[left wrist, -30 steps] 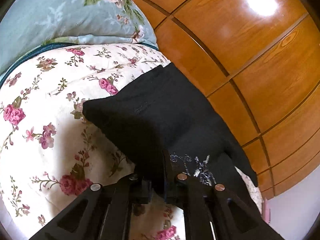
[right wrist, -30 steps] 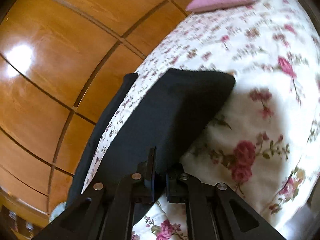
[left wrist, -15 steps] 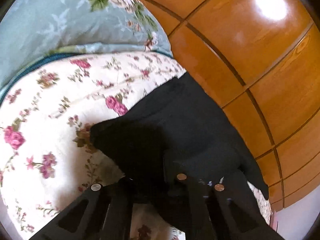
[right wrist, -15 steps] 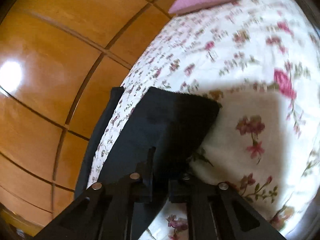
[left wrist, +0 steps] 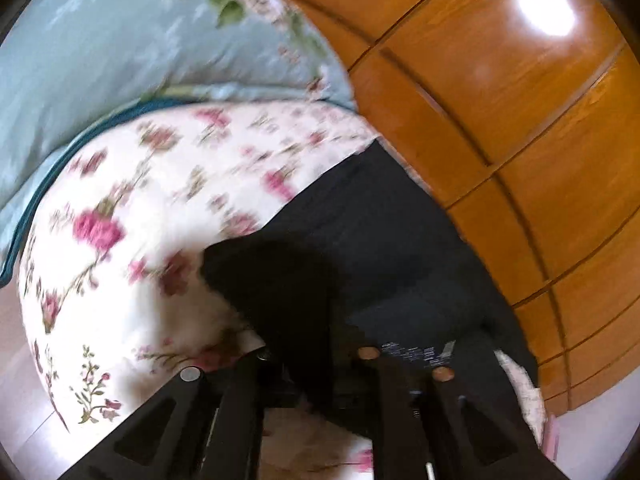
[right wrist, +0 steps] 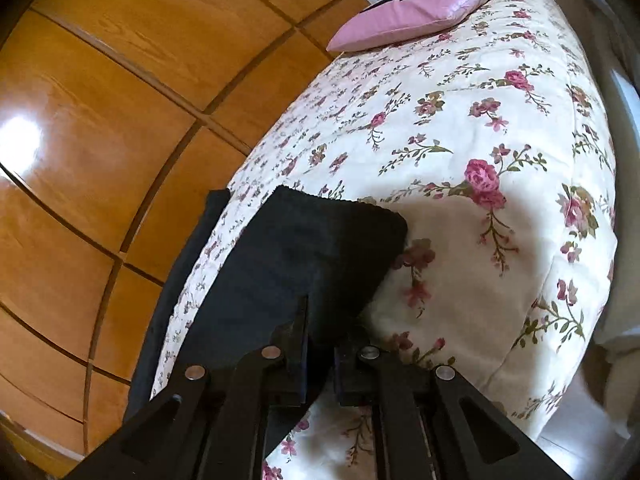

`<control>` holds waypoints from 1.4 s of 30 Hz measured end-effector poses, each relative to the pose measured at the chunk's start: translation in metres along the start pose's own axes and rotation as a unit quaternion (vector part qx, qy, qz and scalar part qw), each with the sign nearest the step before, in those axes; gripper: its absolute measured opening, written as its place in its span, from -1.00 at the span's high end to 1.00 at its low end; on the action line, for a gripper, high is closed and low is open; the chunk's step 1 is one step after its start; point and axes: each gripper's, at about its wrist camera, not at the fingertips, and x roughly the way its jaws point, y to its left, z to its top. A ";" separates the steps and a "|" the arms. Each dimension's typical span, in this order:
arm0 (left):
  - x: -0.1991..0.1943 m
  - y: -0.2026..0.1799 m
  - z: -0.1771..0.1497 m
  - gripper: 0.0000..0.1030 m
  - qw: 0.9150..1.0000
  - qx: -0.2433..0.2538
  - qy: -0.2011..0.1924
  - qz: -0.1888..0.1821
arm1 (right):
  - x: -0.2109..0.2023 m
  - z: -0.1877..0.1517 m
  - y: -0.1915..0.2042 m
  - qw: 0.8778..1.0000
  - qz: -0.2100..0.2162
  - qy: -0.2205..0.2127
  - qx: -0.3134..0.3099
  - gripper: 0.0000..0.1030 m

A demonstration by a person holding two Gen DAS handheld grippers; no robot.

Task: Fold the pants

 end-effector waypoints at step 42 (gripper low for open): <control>0.142 -0.200 -0.017 0.04 0.971 0.219 0.054 -0.074 | 0.118 -0.038 0.177 0.970 0.057 0.131 -0.198 0.20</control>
